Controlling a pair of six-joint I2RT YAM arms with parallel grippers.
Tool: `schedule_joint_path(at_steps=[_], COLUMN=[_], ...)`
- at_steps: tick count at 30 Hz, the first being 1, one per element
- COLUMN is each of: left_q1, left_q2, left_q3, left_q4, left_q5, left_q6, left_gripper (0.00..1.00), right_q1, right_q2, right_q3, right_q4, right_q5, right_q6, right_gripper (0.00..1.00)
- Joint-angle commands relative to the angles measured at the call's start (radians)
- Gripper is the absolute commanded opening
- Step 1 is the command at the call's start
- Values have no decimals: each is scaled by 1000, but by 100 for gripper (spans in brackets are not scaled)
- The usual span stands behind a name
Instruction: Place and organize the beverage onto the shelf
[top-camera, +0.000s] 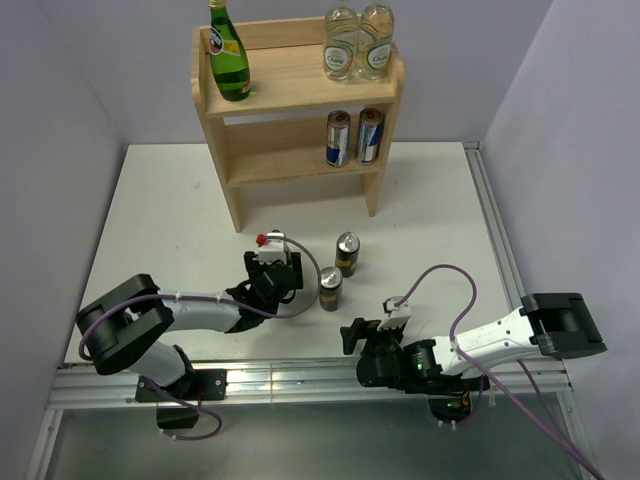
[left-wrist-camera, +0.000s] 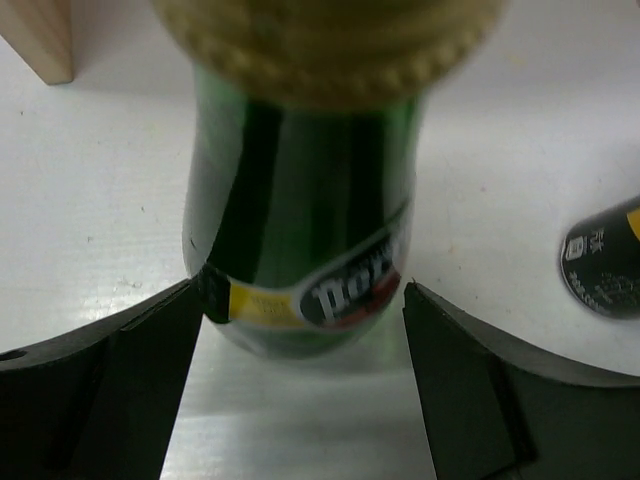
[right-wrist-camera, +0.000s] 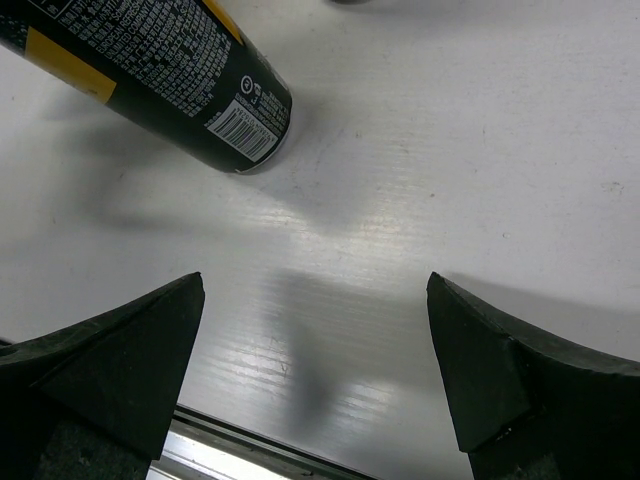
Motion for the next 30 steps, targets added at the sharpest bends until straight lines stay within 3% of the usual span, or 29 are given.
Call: schedule_joint_path(at_steps=[1, 10, 13, 16, 17, 19, 20, 24, 30], left_q1=[33, 79, 79, 79, 79, 79, 76, 50, 10], left_q2=[26, 162, 201, 219, 221, 209, 184, 71, -136], left_q3=[3, 37, 19, 22, 31, 45, 45, 72, 288], left_q4=[140, 245, 309, 311, 292, 243, 226, 99, -310], left_q5=[46, 67, 70, 61, 60, 46, 35, -12, -45], left_q6=[66, 93, 84, 74, 69, 61, 52, 52, 66], left_gripper=[87, 85, 75, 54, 34, 4, 0, 0, 0], right_q1=[9, 9, 9, 9, 9, 9, 7, 9, 9], right_q2=[25, 19, 16, 22, 27, 31, 31, 27, 25], right_q3=[13, 9, 7, 11, 13, 18, 18, 16, 15], right_q4=[-8, -4, -1, -4, -5, -8, -10, -13, -14], right_q5=[14, 19, 19, 16, 16, 18, 16, 14, 16], right_q6=[28, 22, 19, 21, 21, 22, 25, 32, 35], right_gripper=[100, 100, 100, 100, 100, 100, 100, 100, 100])
